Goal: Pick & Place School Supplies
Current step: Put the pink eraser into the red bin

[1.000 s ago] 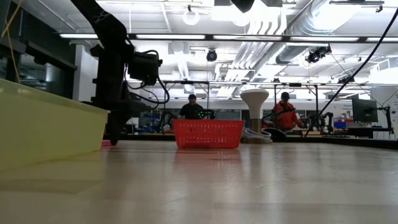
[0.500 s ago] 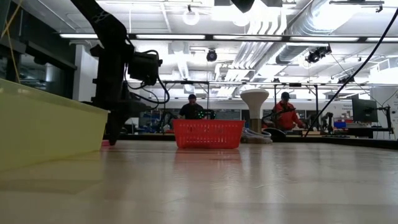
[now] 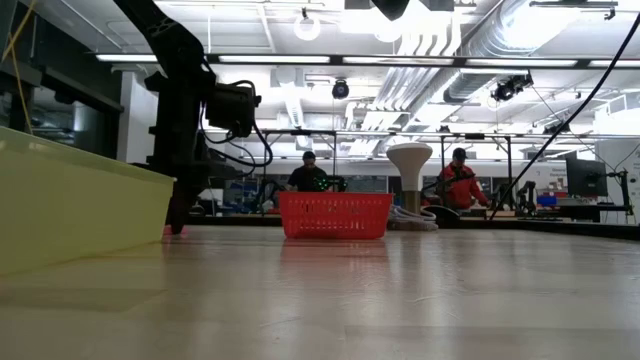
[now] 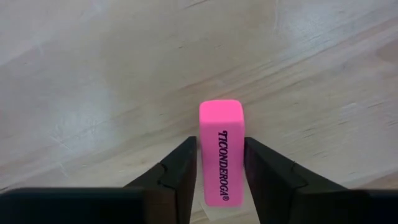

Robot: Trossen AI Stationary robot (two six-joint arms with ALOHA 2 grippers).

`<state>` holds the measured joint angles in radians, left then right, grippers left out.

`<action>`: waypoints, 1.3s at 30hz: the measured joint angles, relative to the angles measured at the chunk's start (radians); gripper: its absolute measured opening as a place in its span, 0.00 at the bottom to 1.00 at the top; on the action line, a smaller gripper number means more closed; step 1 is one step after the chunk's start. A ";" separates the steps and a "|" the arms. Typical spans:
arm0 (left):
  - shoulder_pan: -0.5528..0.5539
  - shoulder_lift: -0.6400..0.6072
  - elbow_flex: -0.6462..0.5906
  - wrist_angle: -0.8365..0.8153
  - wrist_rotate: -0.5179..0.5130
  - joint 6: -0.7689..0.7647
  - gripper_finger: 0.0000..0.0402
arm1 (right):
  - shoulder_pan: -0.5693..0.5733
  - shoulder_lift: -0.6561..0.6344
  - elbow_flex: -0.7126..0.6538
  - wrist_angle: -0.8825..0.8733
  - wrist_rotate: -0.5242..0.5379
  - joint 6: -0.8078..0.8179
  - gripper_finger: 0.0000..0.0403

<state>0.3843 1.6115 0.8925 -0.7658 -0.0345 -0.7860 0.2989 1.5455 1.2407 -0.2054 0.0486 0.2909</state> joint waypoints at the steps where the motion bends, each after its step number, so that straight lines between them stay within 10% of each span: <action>1: 0.000 0.000 0.000 0.000 0.001 0.000 0.30 | 0.000 0.000 0.000 0.000 0.000 0.000 0.37; 39: 0.000 -0.054 0.001 0.006 0.001 0.039 0.22 | 0.000 0.000 0.000 0.000 0.000 0.000 0.37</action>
<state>0.3843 1.5580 0.8936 -0.7601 -0.0333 -0.7469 0.2989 1.5455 1.2407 -0.2054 0.0486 0.2909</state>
